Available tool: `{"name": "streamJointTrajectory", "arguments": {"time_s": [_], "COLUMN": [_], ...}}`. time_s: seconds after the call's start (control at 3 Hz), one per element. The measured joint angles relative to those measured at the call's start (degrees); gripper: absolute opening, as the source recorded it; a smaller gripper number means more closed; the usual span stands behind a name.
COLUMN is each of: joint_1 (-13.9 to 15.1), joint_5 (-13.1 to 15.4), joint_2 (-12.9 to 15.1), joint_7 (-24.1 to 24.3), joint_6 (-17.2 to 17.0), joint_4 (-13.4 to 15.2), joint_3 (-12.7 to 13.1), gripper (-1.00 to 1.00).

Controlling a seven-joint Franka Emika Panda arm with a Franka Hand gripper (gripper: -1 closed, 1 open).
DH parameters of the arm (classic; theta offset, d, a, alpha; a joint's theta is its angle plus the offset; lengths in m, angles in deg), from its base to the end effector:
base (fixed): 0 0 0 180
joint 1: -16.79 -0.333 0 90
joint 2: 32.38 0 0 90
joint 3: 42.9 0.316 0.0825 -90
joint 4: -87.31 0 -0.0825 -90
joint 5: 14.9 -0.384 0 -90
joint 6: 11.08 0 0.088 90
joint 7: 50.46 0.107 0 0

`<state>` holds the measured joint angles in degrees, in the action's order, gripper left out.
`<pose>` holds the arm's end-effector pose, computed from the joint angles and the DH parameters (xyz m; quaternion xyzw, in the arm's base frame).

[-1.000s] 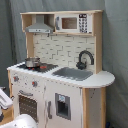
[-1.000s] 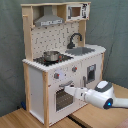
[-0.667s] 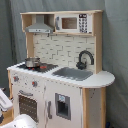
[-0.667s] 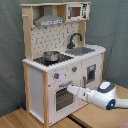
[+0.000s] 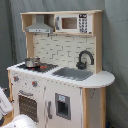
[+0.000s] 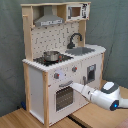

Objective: Play with the kitchen

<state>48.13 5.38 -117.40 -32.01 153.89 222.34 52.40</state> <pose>0.2296 0.4869 0.2681 0.4947 0.5209 0.4772 0.5063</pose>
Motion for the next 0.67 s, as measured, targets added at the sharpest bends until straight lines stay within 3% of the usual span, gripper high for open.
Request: {"name": "streamJointTrajectory", "arguments": {"time_s": [0.67], "joint_1": [-3.2], "joint_5": [0.1], "joint_2": [-0.6], "joint_7": [14.3], "joint_6": [-0.3], "joint_4": [4.6], "joint_3": [0.5], "gripper": [1.00]}}
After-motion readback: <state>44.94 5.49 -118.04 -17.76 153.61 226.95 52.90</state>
